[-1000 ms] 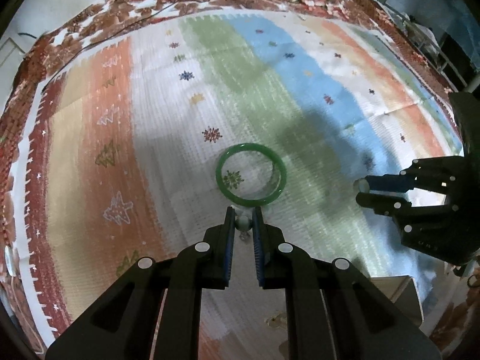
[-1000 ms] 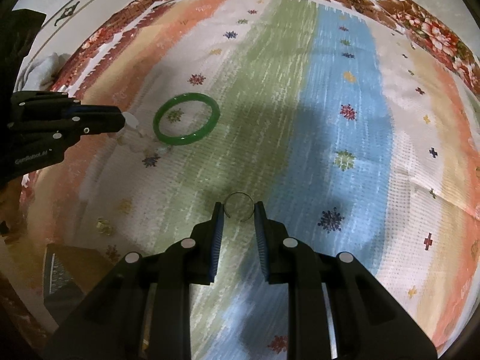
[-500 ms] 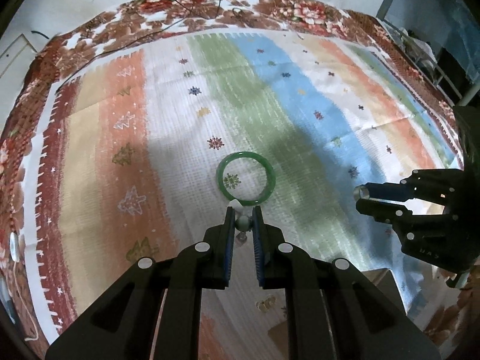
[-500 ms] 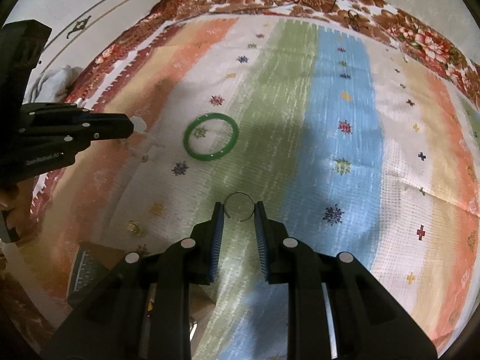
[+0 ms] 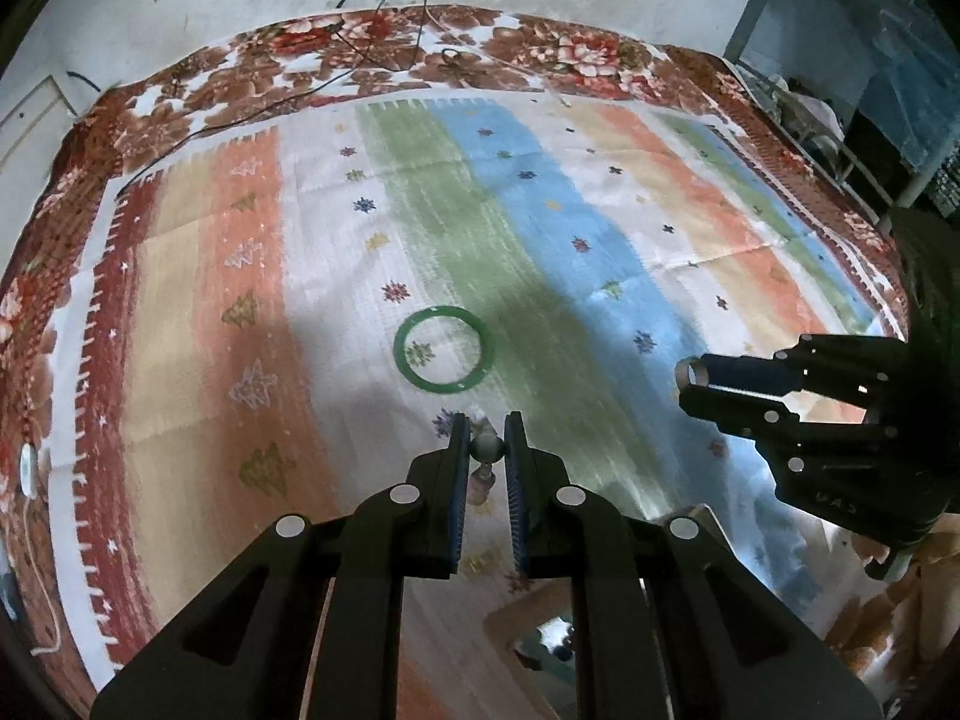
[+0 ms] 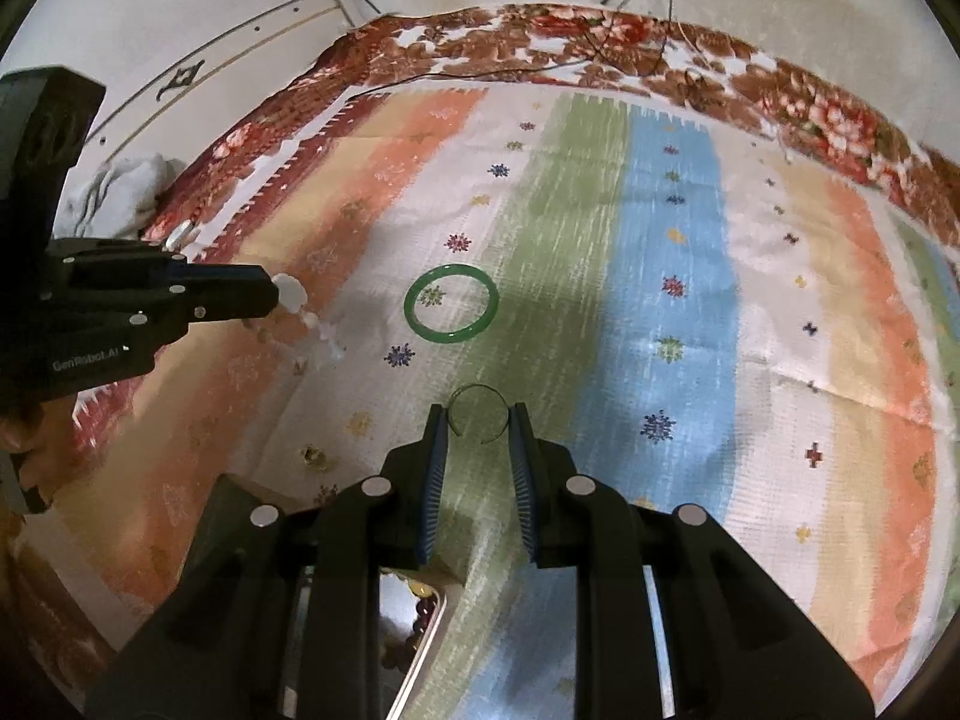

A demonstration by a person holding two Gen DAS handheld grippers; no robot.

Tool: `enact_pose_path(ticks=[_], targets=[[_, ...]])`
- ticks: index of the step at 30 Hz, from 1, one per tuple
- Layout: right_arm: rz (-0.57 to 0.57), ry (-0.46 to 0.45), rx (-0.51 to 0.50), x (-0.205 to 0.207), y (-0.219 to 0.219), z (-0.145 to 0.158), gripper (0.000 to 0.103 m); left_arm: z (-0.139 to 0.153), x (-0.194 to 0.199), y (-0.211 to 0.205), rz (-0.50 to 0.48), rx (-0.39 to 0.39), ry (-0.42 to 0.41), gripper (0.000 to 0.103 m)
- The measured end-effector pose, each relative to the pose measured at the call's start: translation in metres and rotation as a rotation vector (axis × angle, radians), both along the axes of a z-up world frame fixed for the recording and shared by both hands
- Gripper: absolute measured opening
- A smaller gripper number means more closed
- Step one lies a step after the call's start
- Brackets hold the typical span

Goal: Organize jewelry
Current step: 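Lift both held pieces and carry them toward the silver tin box, then lower both pieces into the tin box and open both tools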

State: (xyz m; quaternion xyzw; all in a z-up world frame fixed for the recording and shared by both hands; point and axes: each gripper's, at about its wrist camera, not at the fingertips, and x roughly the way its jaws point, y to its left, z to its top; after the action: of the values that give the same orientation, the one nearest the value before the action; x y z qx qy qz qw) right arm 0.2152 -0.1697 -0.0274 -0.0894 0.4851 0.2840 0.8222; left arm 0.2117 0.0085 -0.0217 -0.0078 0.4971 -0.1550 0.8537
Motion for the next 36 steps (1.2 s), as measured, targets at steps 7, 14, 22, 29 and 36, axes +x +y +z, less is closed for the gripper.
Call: enact_pose_path(ticks=[7,14,22,29,36], targets=[[0.014,-0.041,0.028,-0.019,-0.002,0.017,0.022,0.009,-0.022,-0.008,-0.009,-0.017,-0.032,0.011],[0.024,-0.054,0.047,-0.04,-0.003,0.024,0.022,0.022,-0.045,-0.015,-0.023,-0.046,-0.07,0.011],[0.032,-0.055,0.072,-0.061,-0.005,0.028,0.022,0.027,-0.063,-0.02,-0.039,-0.07,-0.088,0.011],[0.033,-0.044,0.087,-0.074,-0.007,0.026,0.022,0.024,-0.075,-0.023,-0.044,-0.089,-0.083,0.011],[0.052,-0.021,0.101,-0.091,-0.007,0.021,0.022,0.018,-0.092,-0.03,-0.057,-0.106,-0.072,0.011]])
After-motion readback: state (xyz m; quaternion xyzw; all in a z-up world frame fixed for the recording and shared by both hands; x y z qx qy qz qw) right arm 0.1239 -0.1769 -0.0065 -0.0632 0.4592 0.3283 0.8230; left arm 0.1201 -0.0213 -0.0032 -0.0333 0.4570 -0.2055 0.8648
